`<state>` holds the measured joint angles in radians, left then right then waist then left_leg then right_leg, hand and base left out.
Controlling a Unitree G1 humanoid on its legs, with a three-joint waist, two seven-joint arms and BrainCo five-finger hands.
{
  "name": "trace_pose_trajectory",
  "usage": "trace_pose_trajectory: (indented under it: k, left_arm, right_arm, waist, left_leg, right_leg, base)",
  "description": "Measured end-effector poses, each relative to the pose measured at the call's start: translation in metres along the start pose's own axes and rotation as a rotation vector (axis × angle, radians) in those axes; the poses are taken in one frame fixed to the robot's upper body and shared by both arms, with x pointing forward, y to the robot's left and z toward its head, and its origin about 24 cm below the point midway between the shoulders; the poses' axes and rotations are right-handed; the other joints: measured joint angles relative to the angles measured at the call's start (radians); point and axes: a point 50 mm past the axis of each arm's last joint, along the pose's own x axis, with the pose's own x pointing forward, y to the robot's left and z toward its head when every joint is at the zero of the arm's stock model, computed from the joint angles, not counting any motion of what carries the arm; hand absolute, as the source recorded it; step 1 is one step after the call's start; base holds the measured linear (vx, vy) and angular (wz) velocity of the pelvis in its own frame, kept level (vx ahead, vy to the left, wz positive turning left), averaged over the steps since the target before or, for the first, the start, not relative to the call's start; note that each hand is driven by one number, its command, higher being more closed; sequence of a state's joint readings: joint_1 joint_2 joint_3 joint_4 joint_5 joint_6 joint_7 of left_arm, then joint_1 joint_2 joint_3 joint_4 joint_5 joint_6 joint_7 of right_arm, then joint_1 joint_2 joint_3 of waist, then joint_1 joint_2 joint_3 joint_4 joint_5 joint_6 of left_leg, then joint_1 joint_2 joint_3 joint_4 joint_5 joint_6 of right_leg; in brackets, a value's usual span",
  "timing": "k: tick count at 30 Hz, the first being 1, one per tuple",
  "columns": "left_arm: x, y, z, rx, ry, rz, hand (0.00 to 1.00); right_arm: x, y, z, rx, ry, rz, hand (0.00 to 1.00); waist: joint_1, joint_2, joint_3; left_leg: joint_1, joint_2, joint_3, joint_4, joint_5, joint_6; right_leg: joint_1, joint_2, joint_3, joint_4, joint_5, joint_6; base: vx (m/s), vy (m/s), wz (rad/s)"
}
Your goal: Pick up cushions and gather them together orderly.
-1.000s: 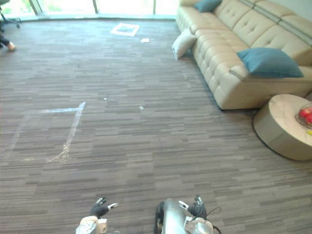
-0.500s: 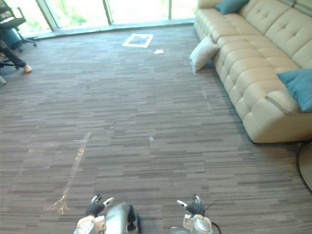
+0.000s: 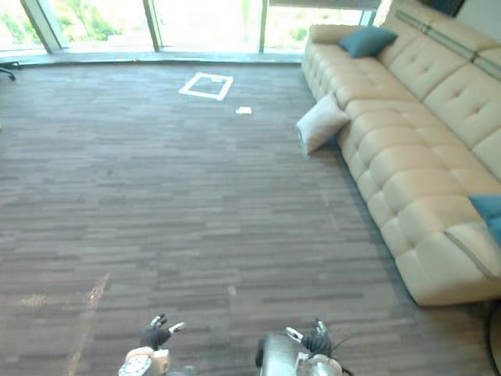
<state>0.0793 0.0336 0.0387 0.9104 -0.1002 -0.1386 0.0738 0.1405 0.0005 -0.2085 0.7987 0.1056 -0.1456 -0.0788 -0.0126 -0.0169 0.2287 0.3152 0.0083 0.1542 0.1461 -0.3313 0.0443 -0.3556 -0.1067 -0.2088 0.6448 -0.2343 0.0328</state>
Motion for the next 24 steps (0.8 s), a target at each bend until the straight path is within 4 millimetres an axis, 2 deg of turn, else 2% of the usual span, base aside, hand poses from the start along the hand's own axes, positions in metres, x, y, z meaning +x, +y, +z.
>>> trace_pose_trajectory:
  k: [1,2,3,4,5,6,7,8,9,10,11,12,13,15,16,17,18,19,20,21,22,23,24]
  left_arm:
    - [0.000,-0.002,-0.001,-0.002,0.003,-0.003,0.00]
    - [-0.001,-0.003,-0.003,-0.005,0.008,-0.005,0.00]
    - [-0.002,-0.008,-0.006,-0.011,0.020,-0.012,0.00]
    - [-0.003,-0.010,-0.010,-0.018,0.034,-0.015,0.00]
    - [-0.005,-0.017,-0.013,-0.036,0.044,-0.023,0.00]
    - [-0.005,-0.026,-0.012,-0.051,0.037,-0.042,0.00]
    - [-0.005,-0.027,-0.011,-0.056,0.034,-0.043,0.00]
    - [-0.004,-0.025,-0.008,-0.058,0.026,-0.044,0.00]
    - [-0.004,-0.019,-0.007,-0.093,0.020,-0.016,0.00]
    - [-0.004,-0.017,-0.007,-0.098,0.017,-0.011,0.00]
    - [-0.003,-0.011,-0.002,-0.117,-0.005,0.015,0.00]
    - [-0.003,-0.005,0.002,-0.118,-0.028,0.026,0.00]
    - [-0.003,-0.004,0.004,-0.117,-0.036,0.029,0.00]
    - [-0.003,-0.002,0.011,-0.116,-0.074,0.027,0.00]
    - [-0.003,-0.001,0.012,-0.117,-0.077,0.028,0.00]
    - [-0.003,-0.001,0.014,-0.123,-0.088,0.028,0.00]
    - [-0.004,-0.002,0.015,-0.125,-0.095,0.026,0.00]
    - [-0.005,-0.003,0.013,-0.121,-0.095,0.022,0.00]
    - [-0.005,-0.001,0.012,-0.117,-0.094,0.027,0.00]
    - [-0.006,0.014,0.011,-0.095,-0.092,0.055,0.00]
    - [-0.006,0.016,0.011,-0.091,-0.092,0.061,0.00]
    - [-0.006,0.020,0.010,-0.087,-0.086,0.071,0.00]
    - [-0.005,0.026,0.009,-0.070,-0.079,0.079,0.00]
  right_arm:
    - [0.000,0.000,0.000,0.009,-0.001,-0.002,0.00]
    - [0.000,0.000,0.000,0.018,0.001,-0.004,0.00]
    - [0.001,-0.002,0.001,0.017,-0.002,-0.006,0.00]
    - [0.001,-0.002,0.003,0.016,-0.006,-0.006,0.00]
    - [0.003,-0.002,0.007,0.019,-0.020,-0.011,0.00]
    - [0.004,-0.005,0.011,0.016,-0.030,-0.015,0.00]
    - [0.004,-0.006,0.011,0.012,-0.028,-0.015,0.00]
    - [0.005,-0.008,0.014,-0.001,-0.032,-0.015,0.00]
    - [0.006,-0.010,0.015,-0.005,-0.031,-0.021,0.00]
    - [0.005,-0.009,0.015,-0.004,-0.030,-0.021,0.00]
    - [0.004,-0.005,0.010,0.001,-0.012,-0.014,0.00]
    - [0.002,0.002,0.005,0.008,0.004,0.003,0.00]
    - [0.002,0.004,0.004,0.008,0.008,0.009,0.00]
    - [0.004,0.014,0.006,0.006,0.008,0.038,0.00]
    - [0.004,0.014,0.006,0.007,0.012,0.040,0.00]
    - [0.003,0.016,0.003,0.010,0.027,0.040,0.00]
    - [0.003,0.014,0.000,0.014,0.039,0.032,0.00]
    - [0.003,0.013,-0.002,0.006,0.048,0.029,0.00]
    - [0.003,0.010,-0.004,-0.005,0.056,0.024,0.00]
    - [0.001,0.019,-0.013,0.005,0.093,0.041,0.00]
    - [-0.001,0.019,-0.016,0.008,0.101,0.040,0.00]
    - [-0.004,0.017,-0.021,0.003,0.115,0.034,0.00]
    - [-0.007,0.018,-0.027,0.007,0.131,0.035,0.00]
  waist:
    - [-0.001,-0.001,0.000]
    - [0.000,-0.007,-0.002]
    - [-0.010,0.011,-0.007]
    - [-0.012,0.023,-0.017]
    - [-0.004,0.052,-0.022]
    - [-0.014,0.060,-0.026]
    - [-0.015,0.066,-0.026]
    - [-0.017,0.086,-0.016]
    - [-0.009,0.111,-0.007]
    - [-0.006,0.110,-0.004]
    - [0.007,0.090,0.011]
    - [0.018,0.061,0.007]
    - [0.020,0.053,0.004]
    - [0.035,0.045,0.009]
    - [0.038,0.045,0.009]
    - [0.048,0.041,0.011]
    - [0.057,0.041,0.011]
    - [0.068,0.050,0.007]
    - [0.070,0.053,0.005]
    - [0.077,0.012,-0.023]
    - [0.075,0.001,-0.030]
    - [0.069,-0.024,-0.043]
    - [0.070,-0.056,-0.053]
  left_leg:
    - [0.019,0.004,0.000,-0.013,-0.003,-0.001]
    - [0.061,0.005,-0.003,-0.034,-0.006,-0.007]
    - [0.114,0.026,-0.018,-0.035,-0.017,-0.027]
    - [0.132,0.048,-0.026,-0.029,-0.016,-0.035]
    - [0.136,0.078,-0.035,0.019,0.017,-0.089]
    - [0.094,0.082,-0.054,0.151,0.075,-0.108]
    - [0.072,0.089,-0.057,0.211,0.093,-0.116]
    - [-0.061,0.135,-0.080,0.518,0.201,-0.148]
    - [-0.194,0.201,-0.063,0.824,0.218,-0.158]
    - [-0.215,0.214,-0.055,0.868,0.210,-0.154]
    - [-0.293,0.241,-0.018,0.995,0.166,-0.147]
    - [-0.383,0.242,0.022,0.986,0.132,-0.123]
    - [-0.410,0.240,0.039,0.961,0.120,-0.121]
    - [-0.537,0.190,0.081,0.670,0.079,-0.105]
    - [-0.544,0.177,0.083,0.615,0.079,-0.104]
    - [-0.562,0.138,0.079,0.454,0.099,-0.110]
    - [-0.575,0.094,0.061,0.238,0.168,-0.128]
    - [-0.600,0.086,0.045,0.115,0.217,-0.147]
    - [-0.615,0.092,0.040,0.101,0.227,-0.147]
    - [-0.629,0.071,0.058,0.191,0.312,-0.098]
    - [-0.629,0.067,0.065,0.203,0.312,-0.096]
    - [-0.621,0.065,0.088,0.234,0.312,-0.065]
    - [-0.594,0.039,0.114,0.259,0.264,-0.036]
  right_leg:
    - [-0.015,0.003,-0.005,-0.079,0.026,-0.001]
    - [-0.031,0.007,-0.004,-0.229,0.090,-0.012]
    - [-0.017,0.034,0.017,-0.238,0.246,-0.063]
    - [-0.017,0.044,0.019,-0.196,0.249,-0.100]
    - [-0.028,0.031,0.003,-0.082,0.158,-0.106]
    - [-0.017,0.020,-0.017,-0.010,0.072,-0.108]
    - [-0.001,0.023,-0.026,-0.010,0.052,-0.107]
    - [0.081,0.040,-0.044,-0.056,0.008,-0.114]
    - [0.186,0.093,-0.043,-0.130,-0.010,-0.126]
    - [0.214,0.101,-0.043,-0.146,-0.012,-0.129]
    - [0.338,0.121,-0.033,-0.225,-0.021,-0.138]
    - [0.434,0.122,-0.020,-0.309,-0.026,-0.136]
    - [0.459,0.122,-0.013,-0.338,-0.027,-0.135]
    - [0.569,0.114,0.033,-0.424,-0.037,-0.116]
    - [0.581,0.109,0.041,-0.432,-0.040,-0.112]
    - [0.618,0.091,0.062,-0.455,-0.051,-0.098]
    - [0.660,0.076,0.095,-0.494,-0.063,-0.083]
    - [0.691,0.077,0.130,-0.523,-0.089,-0.065]
    - [0.705,0.078,0.144,-0.529,-0.104,-0.061]
    - [0.737,0.036,0.196,-0.506,-0.150,-0.075]
    - [0.732,0.030,0.206,-0.490,-0.151,-0.076]
    - [0.701,0.006,0.233,-0.395,-0.143,-0.063]
    - [0.630,-0.024,0.264,-0.204,-0.118,-0.023]
  base:
    - [0.63,-0.138,0.45]
    - [0.83,-0.199,0.61]
    - [1.04,-0.234,0.56]
    - [1.04,-0.258,0.46]
    - [0.99,-0.278,0.42]
    - [0.79,-0.270,0.41]
    - [0.61,-0.223,0.45]
    - [0.72,-0.212,0.10]
    - [0.57,-0.151,0.02]
    - [0.82,-0.193,-0.30]
    - [0.62,-0.154,-0.26]
    - [0.71,-0.181,-0.28]
    - [0.49,-0.123,-0.35]
    - [0.50,-0.048,-0.51]
    - [0.56,0.043,-0.51]
    - [0.56,0.103,-0.58]
    - [0.65,0.190,-0.90]
    - [0.52,0.215,-0.87]
    - [0.70,0.368,-1.03]
    - [0.49,0.272,-0.70]
    - [0.66,0.306,-0.65]
    - [0.55,0.224,-0.34]
    - [0.68,0.287,-0.28]
